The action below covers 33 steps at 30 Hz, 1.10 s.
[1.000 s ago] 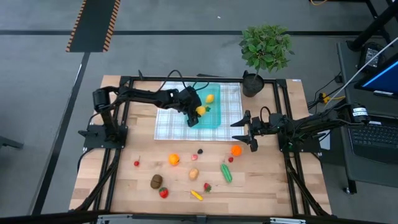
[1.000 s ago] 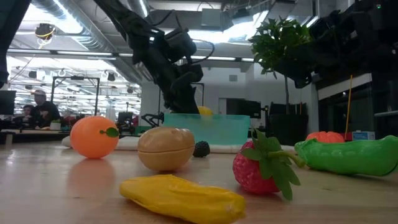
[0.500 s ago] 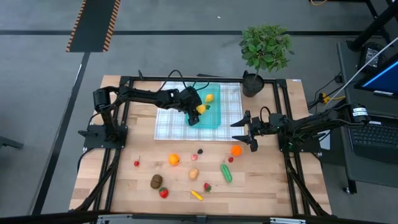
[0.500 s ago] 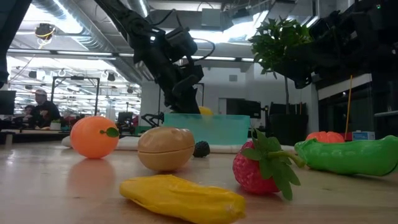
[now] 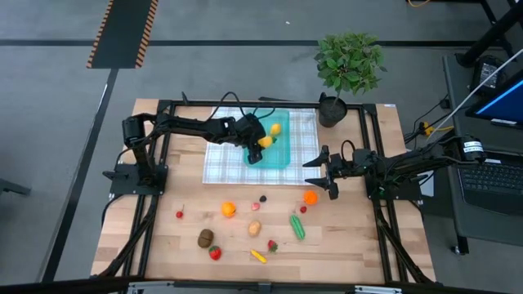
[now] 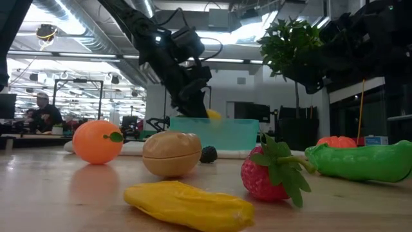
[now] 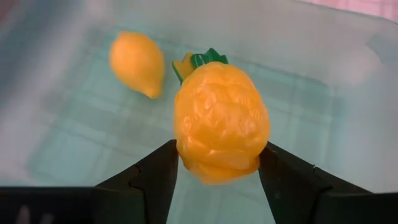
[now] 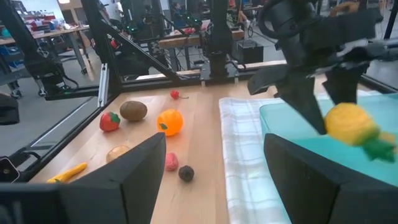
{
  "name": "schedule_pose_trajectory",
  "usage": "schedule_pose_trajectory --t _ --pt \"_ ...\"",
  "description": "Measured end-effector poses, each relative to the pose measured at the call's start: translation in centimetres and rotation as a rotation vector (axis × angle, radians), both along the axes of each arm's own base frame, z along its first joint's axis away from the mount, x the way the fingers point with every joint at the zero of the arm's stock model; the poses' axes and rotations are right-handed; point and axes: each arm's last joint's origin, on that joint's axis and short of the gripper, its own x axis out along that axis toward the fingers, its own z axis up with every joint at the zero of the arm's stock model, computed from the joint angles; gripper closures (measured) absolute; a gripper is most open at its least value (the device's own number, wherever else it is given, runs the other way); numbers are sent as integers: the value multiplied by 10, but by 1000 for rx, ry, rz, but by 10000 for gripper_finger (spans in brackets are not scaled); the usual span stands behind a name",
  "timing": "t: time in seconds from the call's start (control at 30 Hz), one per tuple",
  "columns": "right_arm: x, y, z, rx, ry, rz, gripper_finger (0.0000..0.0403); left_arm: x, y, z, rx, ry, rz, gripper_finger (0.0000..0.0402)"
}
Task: Pick and placing Produce into tupperware
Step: Put the yellow pineapple into the green bin, then put the orange pumpkin into the green bin
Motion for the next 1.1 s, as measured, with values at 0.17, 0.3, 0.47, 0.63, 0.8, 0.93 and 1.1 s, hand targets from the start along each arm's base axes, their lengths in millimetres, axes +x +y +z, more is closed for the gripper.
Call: schedule_pose_trajectory --t 0.17,0.3,0.47,0.63,0.8,0.93,1.1 --pt "0 0 0 3 2 0 130 0 2 0 4 -2 7 193" --pt "0 0 0 3 2 0 130 0 1 0 4 -2 4 194" --pt "0 0 0 5 2 0 130 0 0 0 1 -3 5 186" --pt "0 0 0 20 3 -1 130 2 -5 0 30 8 -35 172" --pt "0 0 0 24 3 -1 130 3 -9 1 40 10 -58 168" --pt "0 0 0 24 3 -1 130 5 -13 1 55 13 -86 174" --pt "0 0 1 19 -9 -1 130 6 -22 8 62 -2 -111 179"
